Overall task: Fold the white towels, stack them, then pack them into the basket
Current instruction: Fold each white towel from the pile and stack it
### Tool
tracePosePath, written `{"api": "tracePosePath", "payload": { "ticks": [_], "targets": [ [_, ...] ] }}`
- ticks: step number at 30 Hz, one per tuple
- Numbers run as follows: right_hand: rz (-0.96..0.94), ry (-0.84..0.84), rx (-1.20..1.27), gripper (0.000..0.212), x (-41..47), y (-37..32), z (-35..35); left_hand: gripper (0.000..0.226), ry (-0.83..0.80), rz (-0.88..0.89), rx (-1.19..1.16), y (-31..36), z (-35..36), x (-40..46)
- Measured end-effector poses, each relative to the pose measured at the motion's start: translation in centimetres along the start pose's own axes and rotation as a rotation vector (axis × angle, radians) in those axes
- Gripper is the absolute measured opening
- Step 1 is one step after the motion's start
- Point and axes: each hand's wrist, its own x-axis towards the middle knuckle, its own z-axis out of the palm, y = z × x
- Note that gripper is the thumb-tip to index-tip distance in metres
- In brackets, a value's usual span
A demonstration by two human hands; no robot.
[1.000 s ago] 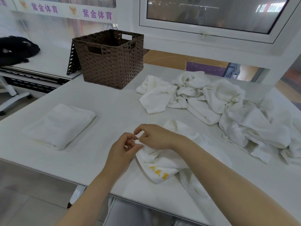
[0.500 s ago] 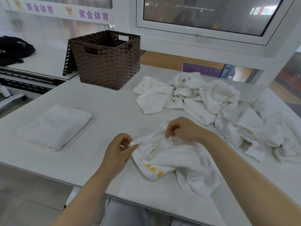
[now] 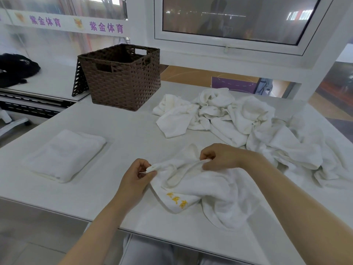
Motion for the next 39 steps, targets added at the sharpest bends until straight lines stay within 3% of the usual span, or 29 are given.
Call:
{"api": "tracePosePath", "payload": {
  "ticks": [4, 7, 11, 15, 22, 26, 30, 31, 34, 35, 37, 39],
  "targets": [
    [0.009, -0.054, -0.053, 0.031, -1.8, 0.4, -1.0, 0.022, 0.038, 0.022, 0.009, 1.2, 0.3, -0.3],
    [0.057, 0.013, -0.21, 0.036, -3.1, 1.0, -2.1, 0.01, 0.157, 0.176, 0.221, 3.4, 0.7, 0.6],
    [0.139, 0.038, -0.285, 0.032, -5.4, 1.3, -4.4, 0.01, 0.211, 0.39, 0.315, 9.1, 1.2, 2.6],
    [0.193, 0.129, -0.364, 0.029, -7.3, 2.4, -6.3, 0.012, 0.155, 0.517, 0.426, 14.0, 2.0, 4.4],
    [0.217, 0.427, -0.546, 0.057, -11.9, 2.2, -11.4, 0.006, 0.186, 0.567, 0.656, 19.4, 3.9, 7.0],
    [0.065, 0.674, -0.676, 0.032, -13.7, 0.7, -15.3, 0.011, 0.209, 0.561, 0.616, 22.1, 4.1, 8.2],
    [-0.207, 1.212, -0.482, 0.015, -15.1, -1.5, -18.2, 0.013, 0.294, 0.623, 0.362, 25.3, 5.0, 8.6],
    [-0.204, 1.258, -0.471, 0.013, -14.9, -2.3, -18.3, 0.014, 0.31, 0.647, 0.36, 25.8, 5.5, 8.5],
    [-0.115, 0.962, -0.462, 0.013, -13.9, -3.3, -18.0, 0.013, 0.324, 0.688, 0.524, 26.0, 6.4, 8.1],
    [-0.12, 0.949, -0.395, 0.013, -13.8, -3.3, -18.0, 0.012, 0.354, 0.699, 0.536, 25.9, 6.1, 8.1],
    [-0.166, 1.087, -0.191, 0.009, -14.4, -3.6, -18.6, 0.014, 0.424, 0.716, 0.45, 26.0, 5.3, 8.1],
    [-0.172, 1.06, -0.137, 0.009, -14.7, -4.3, -18.7, 0.014, 0.429, 0.719, 0.438, 26.2, 4.9, 8.1]
  ]
}}
